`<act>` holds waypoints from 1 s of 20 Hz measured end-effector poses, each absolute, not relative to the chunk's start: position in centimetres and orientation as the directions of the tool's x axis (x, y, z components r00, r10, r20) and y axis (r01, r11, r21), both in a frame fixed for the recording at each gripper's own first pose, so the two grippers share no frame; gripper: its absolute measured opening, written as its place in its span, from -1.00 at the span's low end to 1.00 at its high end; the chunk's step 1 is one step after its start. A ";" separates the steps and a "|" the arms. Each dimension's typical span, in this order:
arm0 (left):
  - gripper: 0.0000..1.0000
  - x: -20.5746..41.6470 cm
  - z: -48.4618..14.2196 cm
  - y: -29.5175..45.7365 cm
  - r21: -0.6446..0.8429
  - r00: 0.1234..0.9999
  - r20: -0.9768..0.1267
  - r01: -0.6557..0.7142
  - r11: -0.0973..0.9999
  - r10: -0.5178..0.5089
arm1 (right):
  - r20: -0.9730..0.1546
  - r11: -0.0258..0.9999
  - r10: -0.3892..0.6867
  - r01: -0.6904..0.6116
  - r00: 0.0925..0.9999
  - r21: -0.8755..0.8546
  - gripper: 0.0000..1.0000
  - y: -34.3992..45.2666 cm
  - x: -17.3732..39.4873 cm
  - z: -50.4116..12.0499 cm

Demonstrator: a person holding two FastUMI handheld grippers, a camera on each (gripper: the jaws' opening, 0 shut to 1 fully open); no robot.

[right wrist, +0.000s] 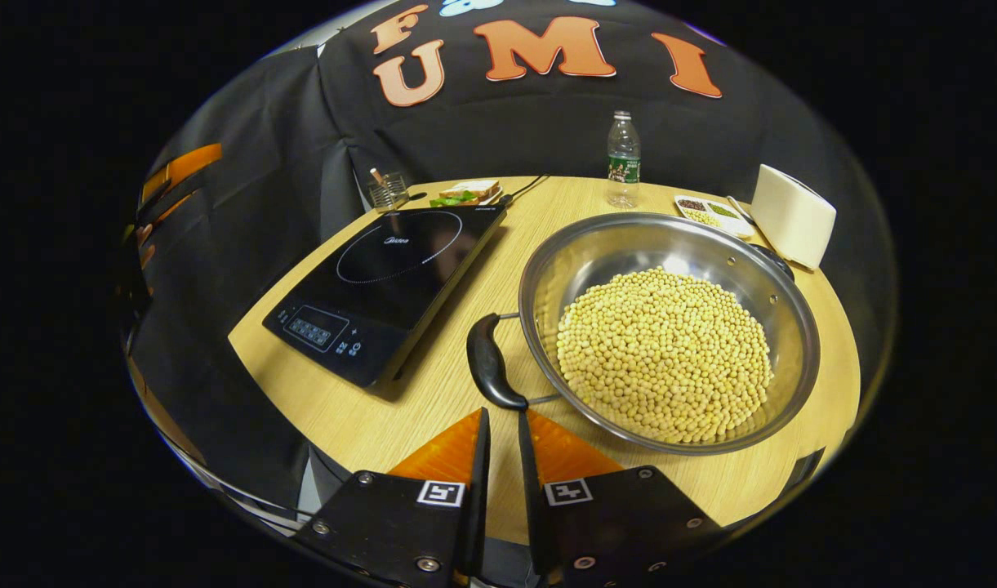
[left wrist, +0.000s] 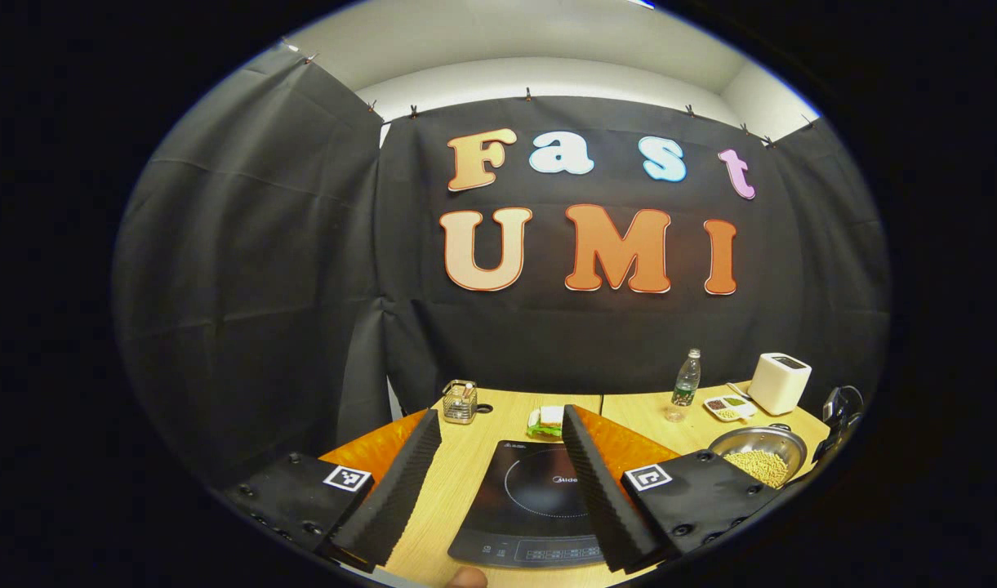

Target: First push the handle of the pot to place it horizontally, then grasp the pot with both hands and set it on the induction cooktop.

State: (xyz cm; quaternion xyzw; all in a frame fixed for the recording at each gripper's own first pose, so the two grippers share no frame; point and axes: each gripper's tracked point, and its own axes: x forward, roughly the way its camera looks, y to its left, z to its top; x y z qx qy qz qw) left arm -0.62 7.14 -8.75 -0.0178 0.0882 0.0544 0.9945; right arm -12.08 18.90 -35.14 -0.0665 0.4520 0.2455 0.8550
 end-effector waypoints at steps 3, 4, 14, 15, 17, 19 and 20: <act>0.94 -0.3 -8.6 7.7 -0.025 0.979 -0.173 -0.116 0.993 0.110 | -0.805 0.871 0.352 -0.483 0.478 0.094 -0.57 19.5 -11.6 -35.1; 0.94 -0.2 -8.6 7.8 -0.023 0.979 -0.171 -0.116 0.993 0.110 | -0.805 0.872 0.353 -0.480 0.477 0.098 -0.57 19.7 -11.4 -35.1; 0.94 0.8 -9.1 8.4 -0.026 0.981 -0.171 -0.097 0.995 0.091 | -0.801 0.887 0.363 -0.440 0.475 0.141 -0.57 22.0 -9.7 -35.5; 0.94 1.0 -9.3 8.5 -0.028 0.981 -0.173 -0.096 0.995 0.089 | -0.799 0.890 0.364 -0.432 0.478 0.147 -0.57 22.2 -9.6 -35.6; 0.96 1.3 -9.7 8.8 -0.029 0.979 -0.183 -0.098 0.995 0.091 | -0.796 0.895 0.367 -0.416 0.481 0.161 -0.57 22.7 -9.1 -35.6; 0.95 1.4 -10.0 9.3 -0.030 0.977 -0.191 -0.102 0.994 0.094 | -0.793 0.900 0.368 -0.400 0.486 0.173 -0.57 23.3 -8.6 -35.8; 0.94 1.5 -10.1 9.6 -0.030 0.977 -0.193 -0.103 0.994 0.095 | -0.791 0.902 0.365 -0.396 0.492 0.170 -0.57 23.5 -8.3 -35.8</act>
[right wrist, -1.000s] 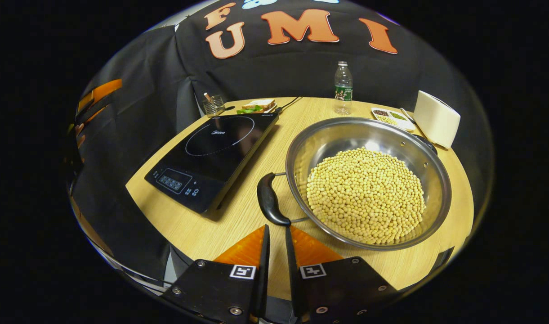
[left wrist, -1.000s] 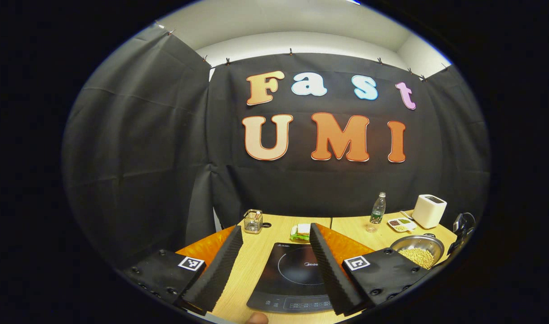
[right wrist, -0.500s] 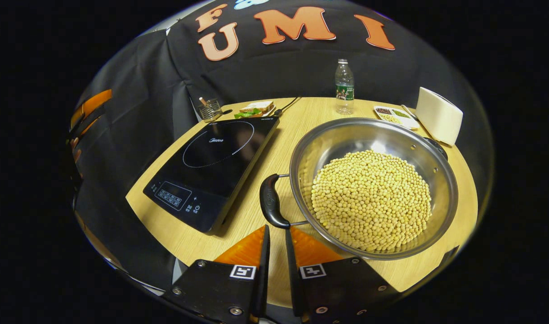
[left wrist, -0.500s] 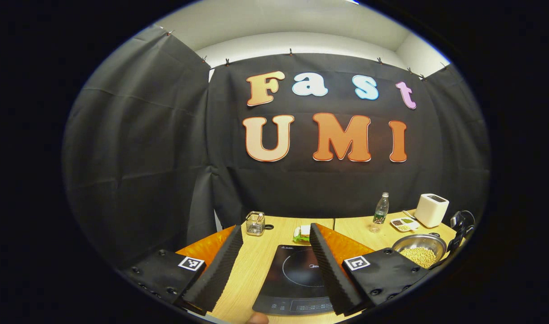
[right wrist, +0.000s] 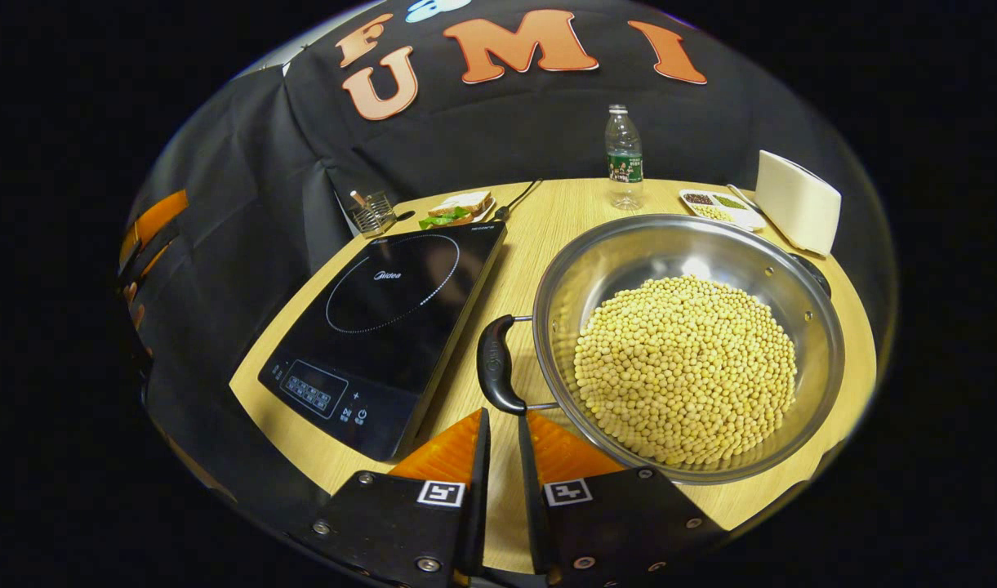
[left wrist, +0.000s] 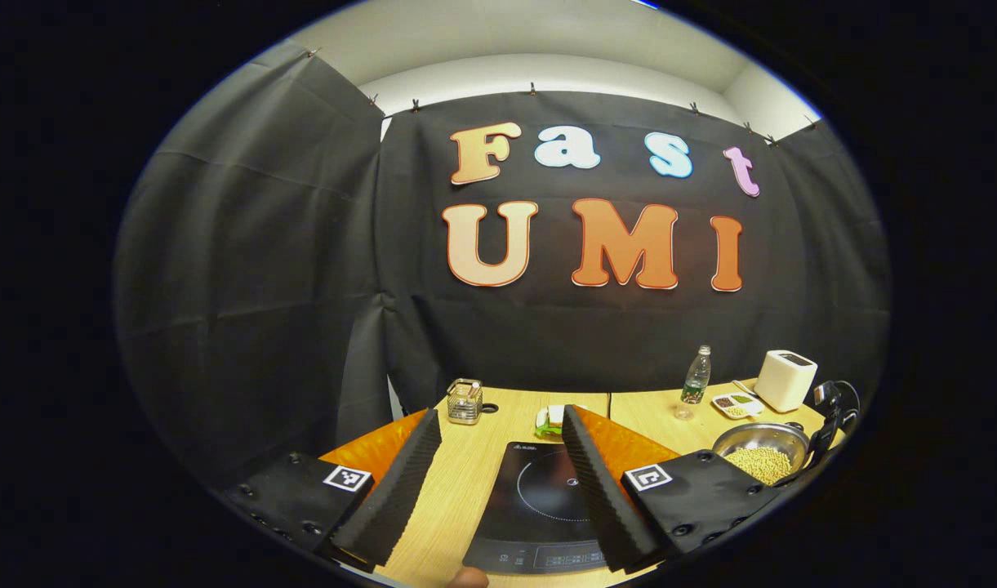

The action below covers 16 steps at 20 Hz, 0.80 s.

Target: First push the handle of the pot to place it horizontally, then grasp the pot with both hands and set it on the induction cooktop.

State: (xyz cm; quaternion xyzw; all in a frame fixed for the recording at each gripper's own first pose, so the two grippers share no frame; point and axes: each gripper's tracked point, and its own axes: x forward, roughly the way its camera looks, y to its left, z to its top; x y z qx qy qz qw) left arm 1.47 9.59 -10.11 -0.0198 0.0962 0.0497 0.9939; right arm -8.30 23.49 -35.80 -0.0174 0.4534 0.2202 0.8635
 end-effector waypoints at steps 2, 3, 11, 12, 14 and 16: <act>0.94 1.7 -10.3 10.0 -0.033 0.977 -0.192 -0.102 0.994 0.094 | -0.784 0.906 0.351 -0.397 0.512 0.147 -0.58 23.8 -7.7 -35.9; 0.94 1.8 -10.4 10.2 -0.036 0.977 -0.194 -0.103 0.994 0.095 | -0.781 0.908 0.344 -0.396 0.522 0.135 -0.58 24.1 -7.4 -35.9; 0.95 2.7 -11.6 11.4 -0.057 0.973 -0.214 -0.103 0.993 0.089 | -0.772 0.920 0.340 -0.359 0.537 0.156 -0.57 25.4 -5.8 -36.4; 0.96 2.7 -11.8 11.5 -0.059 0.972 -0.217 -0.102 0.993 0.087 | -0.771 0.922 0.340 -0.354 0.538 0.159 -0.57 25.5 -5.6 -36.4; 0.94 2.9 -12.1 11.3 -0.064 0.971 -0.223 -0.096 0.993 0.079 | -0.769 0.924 0.342 -0.344 0.540 0.169 -0.57 25.9 -5.3 -36.5; 0.97 3.1 -12.4 11.4 -0.066 0.970 -0.232 -0.091 0.994 0.073 | -0.767 0.925 0.342 -0.339 0.543 0.173 -0.57 26.3 -5.0 -36.6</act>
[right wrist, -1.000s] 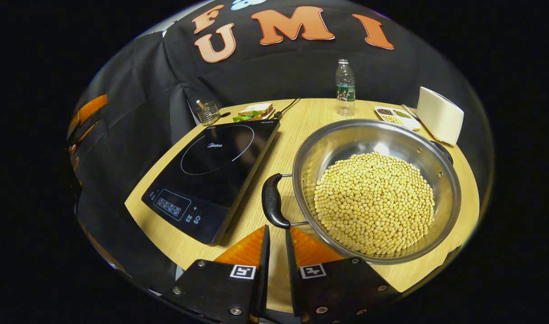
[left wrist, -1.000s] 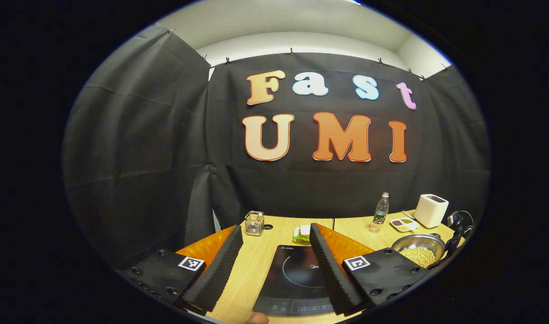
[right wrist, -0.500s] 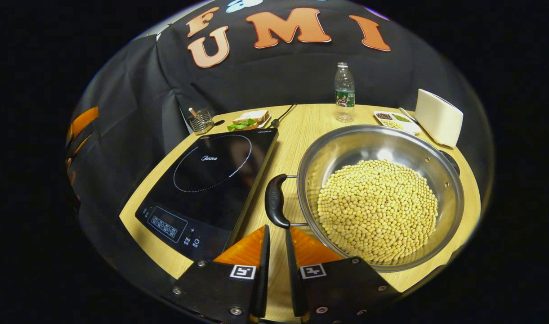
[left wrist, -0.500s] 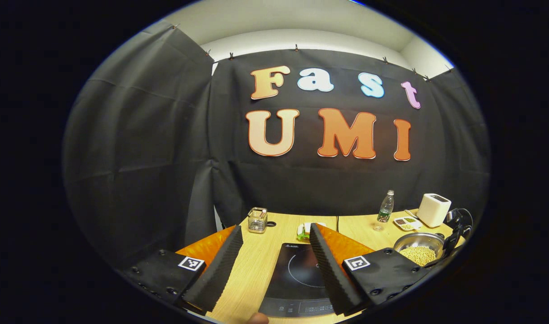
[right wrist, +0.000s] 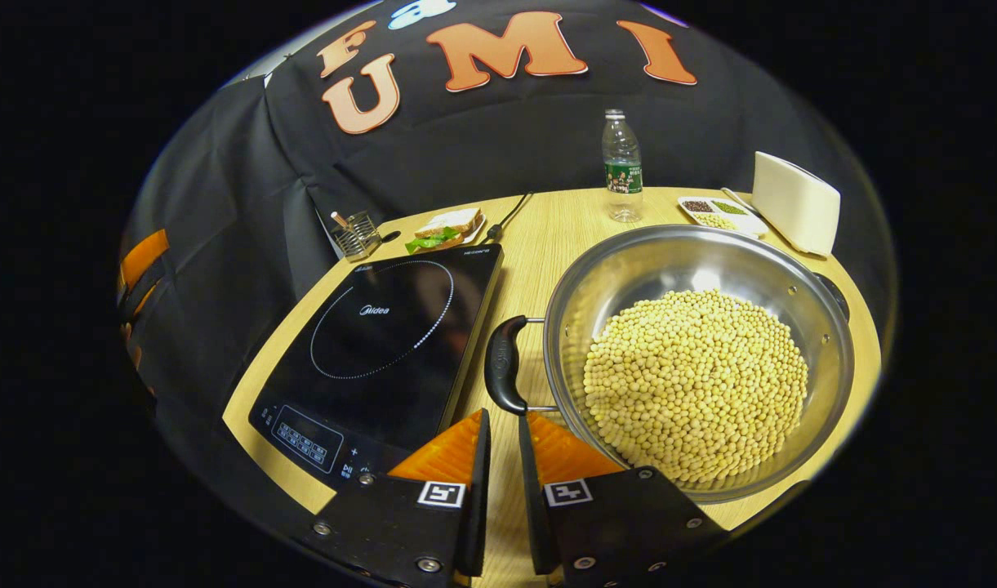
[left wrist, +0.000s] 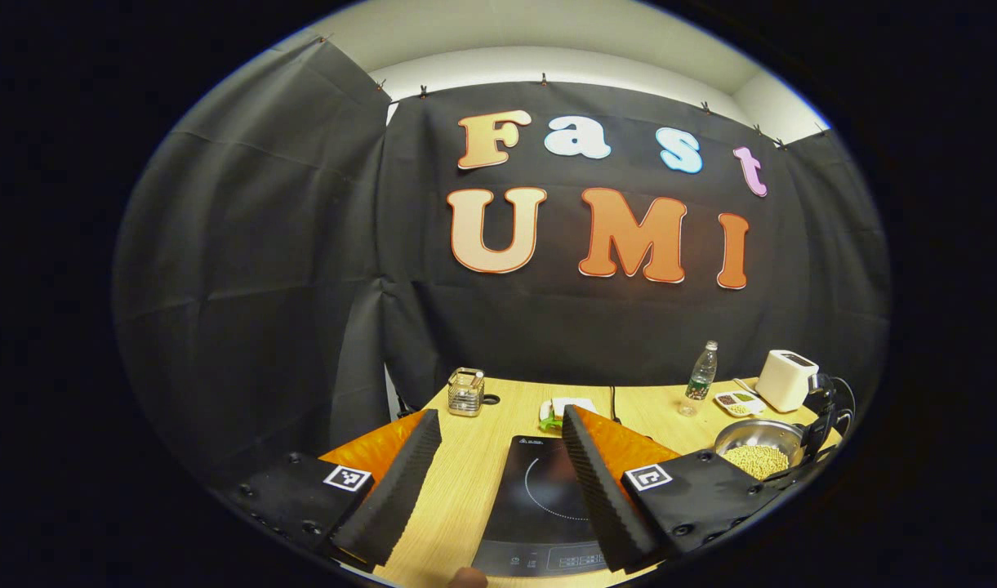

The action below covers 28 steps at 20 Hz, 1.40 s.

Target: First push the handle of the pot to place it horizontally, then grasp the pot with both hands and set it on the induction cooktop.

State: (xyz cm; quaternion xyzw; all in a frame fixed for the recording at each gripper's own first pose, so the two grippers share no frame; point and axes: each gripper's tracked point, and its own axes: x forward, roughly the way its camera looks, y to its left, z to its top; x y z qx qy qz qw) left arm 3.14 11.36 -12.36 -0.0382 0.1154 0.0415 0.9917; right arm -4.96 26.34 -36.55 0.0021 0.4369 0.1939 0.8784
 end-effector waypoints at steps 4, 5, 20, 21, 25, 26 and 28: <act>0.95 3.7 -12.6 11.0 -0.073 0.970 -0.236 -0.081 0.994 0.062 | -0.758 0.926 0.349 -0.329 0.550 0.188 -0.56 26.9 -4.2 -36.5; 0.96 3.7 -12.6 10.9 -0.074 0.970 -0.237 -0.078 0.994 0.059 | -0.756 0.926 0.351 -0.328 0.553 0.190 -0.57 27.0 -4.0 -36.5; 0.95 2.5 -11.6 4.7 -0.102 0.970 -0.240 0.019 0.995 -0.043 | -0.648 0.908 0.414 -0.346 0.639 0.238 -0.58 24.7 -3.2 -30.8; 0.95 2.5 -11.5 3.8 -0.100 0.969 -0.240 0.033 0.994 -0.056 | -0.636 0.912 0.406 -0.338 0.657 0.232 -0.57 23.7 -3.0 -30.1; 0.96 2.4 -11.6 -0.1 -0.110 0.964 -0.242 0.088 0.990 -0.113 | -0.587 0.936 0.352 -0.292 0.730 0.198 -0.58 19.1 -1.6 -27.8; 0.96 2.4 -11.7 -1.0 -0.113 0.962 -0.243 0.103 0.988 -0.128 | -0.575 0.943 0.332 -0.274 0.748 0.187 -0.58 17.8 -1.2 -27.3; 0.96 2.6 -12.2 -3.2 -0.114 0.956 -0.250 0.130 0.985 -0.155 | -0.552 0.956 0.294 -0.238 0.780 0.173 -0.58 15.2 -0.6 -26.5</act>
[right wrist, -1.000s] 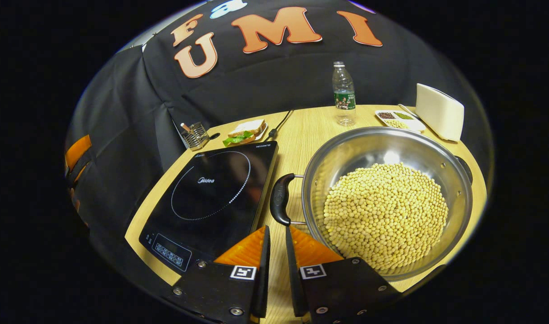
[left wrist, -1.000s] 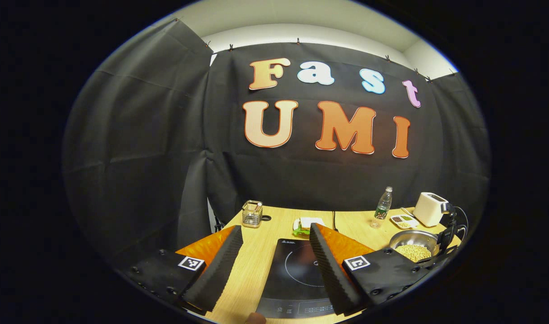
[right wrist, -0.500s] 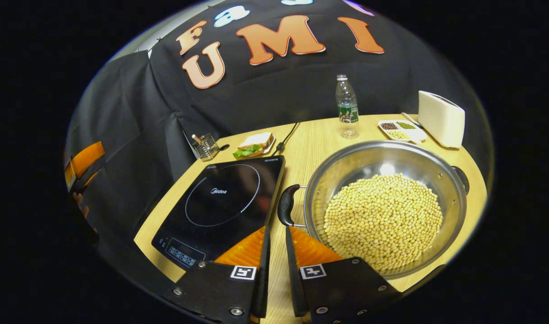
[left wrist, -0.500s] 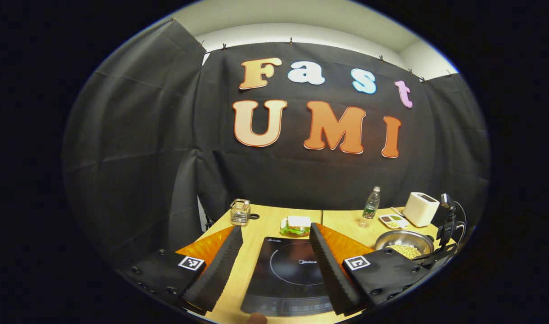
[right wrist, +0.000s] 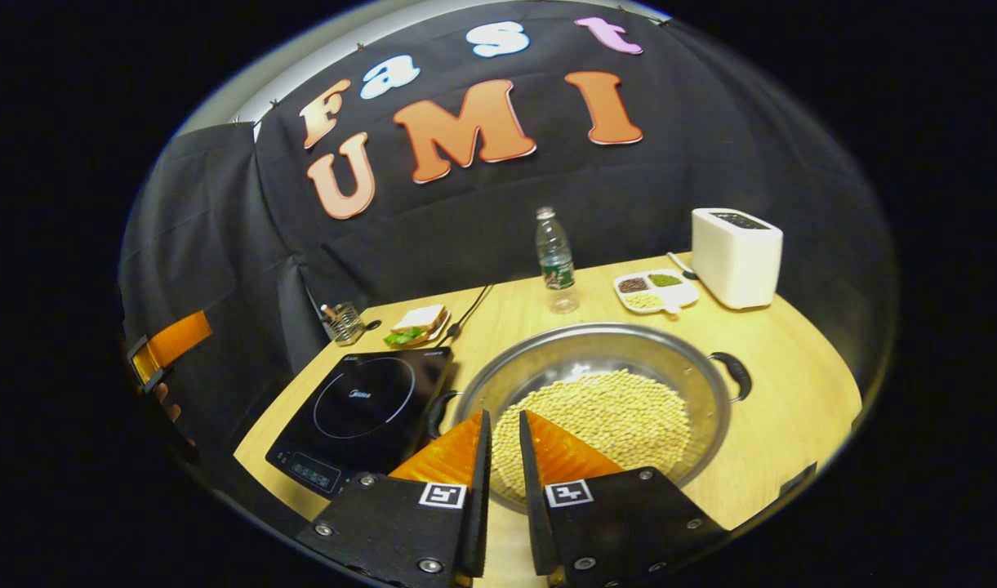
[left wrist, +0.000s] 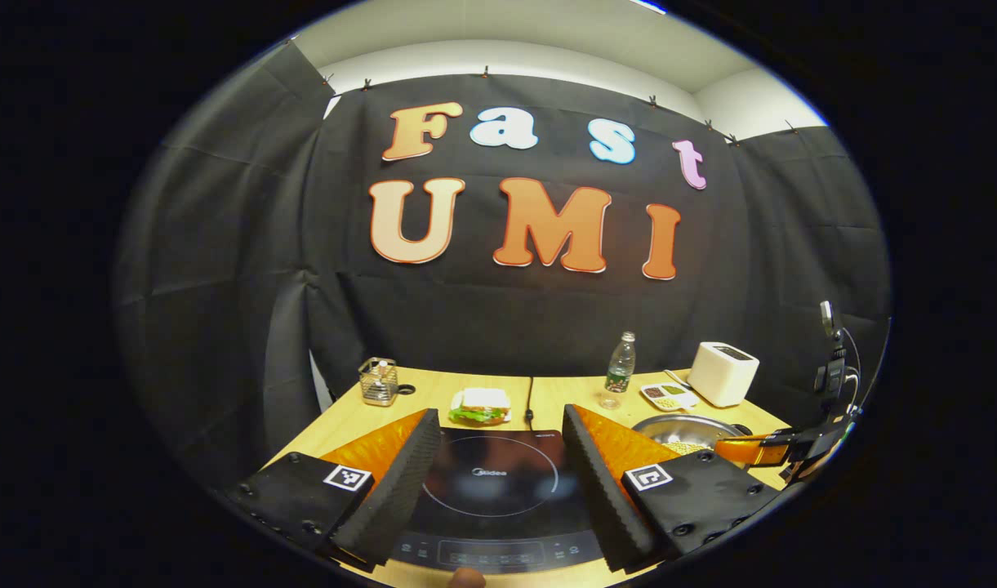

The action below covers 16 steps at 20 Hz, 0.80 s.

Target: First push the handle of the pot to place it horizontally, then grasp the pot with both hands and set it on the induction cooktop.

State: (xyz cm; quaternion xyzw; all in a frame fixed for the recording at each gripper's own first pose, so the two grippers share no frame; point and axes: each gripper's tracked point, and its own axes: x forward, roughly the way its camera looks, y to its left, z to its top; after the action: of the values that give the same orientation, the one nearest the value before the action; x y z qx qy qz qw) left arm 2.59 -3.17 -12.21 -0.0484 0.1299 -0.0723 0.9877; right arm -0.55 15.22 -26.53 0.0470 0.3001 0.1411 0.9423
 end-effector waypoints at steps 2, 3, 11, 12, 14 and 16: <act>0.96 2.7 -12.9 -5.4 -0.114 0.946 -0.269 0.158 0.981 -0.184 | -0.533 0.965 0.260 -0.199 0.805 0.171 -0.57 12.9 0.1 -26.0; 0.96 2.8 -13.4 -6.5 -0.118 0.939 -0.279 0.174 0.978 -0.201 | -0.525 0.970 0.241 -0.179 0.816 0.167 -0.55 11.7 0.5 -25.9; 0.95 3.5 -17.8 -15.0 -0.113 0.881 -0.366 0.278 0.954 -0.300 | -0.514 0.990 0.127 -0.073 0.849 0.124 0.55 4.8 2.5 -26.5; 0.96 3.5 -18.4 -16.2 -0.124 0.869 -0.380 0.291 0.949 -0.317 | -0.516 0.992 0.112 -0.064 0.849 0.110 0.60 4.1 2.8 -26.7; 0.96 3.9 -19.9 -18.0 -0.134 0.848 -0.410 0.307 0.942 -0.335 | -0.524 0.995 0.087 -0.048 0.847 0.089 0.77 2.9 3.4 -27.2; 0.96 4.3 -21.6 -19.6 -0.141 0.827 -0.443 0.317 0.938 -0.346 | -0.535 0.998 0.056 -0.026 0.843 0.064 0.89 1.5 4.1 -27.9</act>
State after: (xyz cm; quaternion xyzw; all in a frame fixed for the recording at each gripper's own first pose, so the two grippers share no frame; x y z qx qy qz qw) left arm 4.31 -19.61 -21.61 -0.0307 0.2376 -0.1733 0.9553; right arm 4.15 1.52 -27.90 0.0272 0.2792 0.0215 0.9596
